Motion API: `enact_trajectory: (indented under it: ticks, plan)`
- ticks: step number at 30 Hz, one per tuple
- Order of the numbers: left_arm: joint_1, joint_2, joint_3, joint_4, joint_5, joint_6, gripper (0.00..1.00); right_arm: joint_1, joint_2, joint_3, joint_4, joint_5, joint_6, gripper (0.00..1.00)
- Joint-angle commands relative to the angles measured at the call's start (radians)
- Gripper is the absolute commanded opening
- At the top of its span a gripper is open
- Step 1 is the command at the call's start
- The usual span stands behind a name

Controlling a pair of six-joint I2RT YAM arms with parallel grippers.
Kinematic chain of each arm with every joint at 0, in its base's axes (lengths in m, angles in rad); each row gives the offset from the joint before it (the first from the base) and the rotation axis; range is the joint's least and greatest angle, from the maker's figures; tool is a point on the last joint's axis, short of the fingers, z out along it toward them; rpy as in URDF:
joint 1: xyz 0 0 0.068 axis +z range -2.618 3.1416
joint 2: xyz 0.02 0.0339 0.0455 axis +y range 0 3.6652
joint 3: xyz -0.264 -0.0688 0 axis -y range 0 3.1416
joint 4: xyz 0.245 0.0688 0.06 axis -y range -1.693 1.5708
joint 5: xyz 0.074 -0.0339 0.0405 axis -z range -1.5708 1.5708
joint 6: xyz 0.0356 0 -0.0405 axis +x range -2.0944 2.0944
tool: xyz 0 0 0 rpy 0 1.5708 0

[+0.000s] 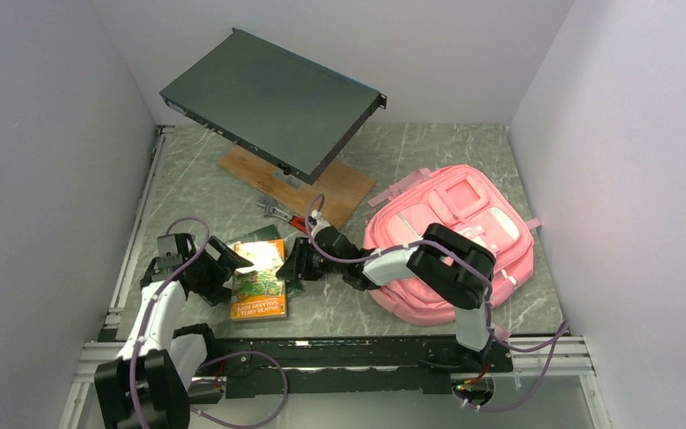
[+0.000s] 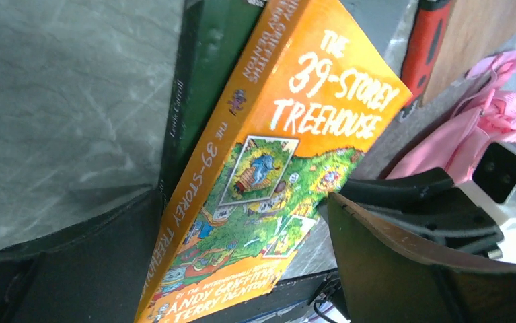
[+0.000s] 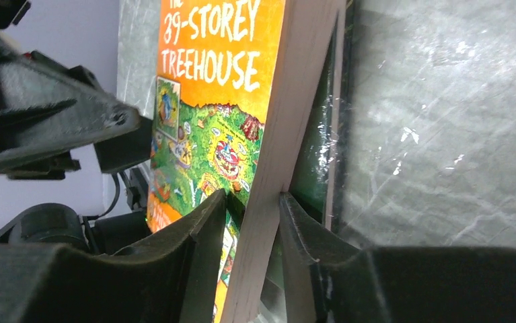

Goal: Pack the student bag
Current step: Move the book to the center of the board, then pick up the book from the center of the board.

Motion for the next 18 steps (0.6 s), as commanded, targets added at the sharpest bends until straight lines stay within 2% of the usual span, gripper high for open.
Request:
enact_trajectory:
  ticks: [1, 8, 18]
  plan:
    - [-0.012, -0.092, 0.06, -0.068, 0.106, -0.018, 0.93, -0.008, 0.011, 0.028, 0.063, -0.021, -0.005, 0.34]
    - [-0.022, -0.204, 0.135, -0.054, 0.209, -0.04, 0.9, -0.008, 0.017, 0.04, 0.083, -0.045, -0.019, 0.31]
    - [-0.06, -0.138, 0.065, 0.045, 0.204, -0.021, 0.86, -0.006, 0.027, 0.045, 0.121, -0.079, -0.025, 0.31]
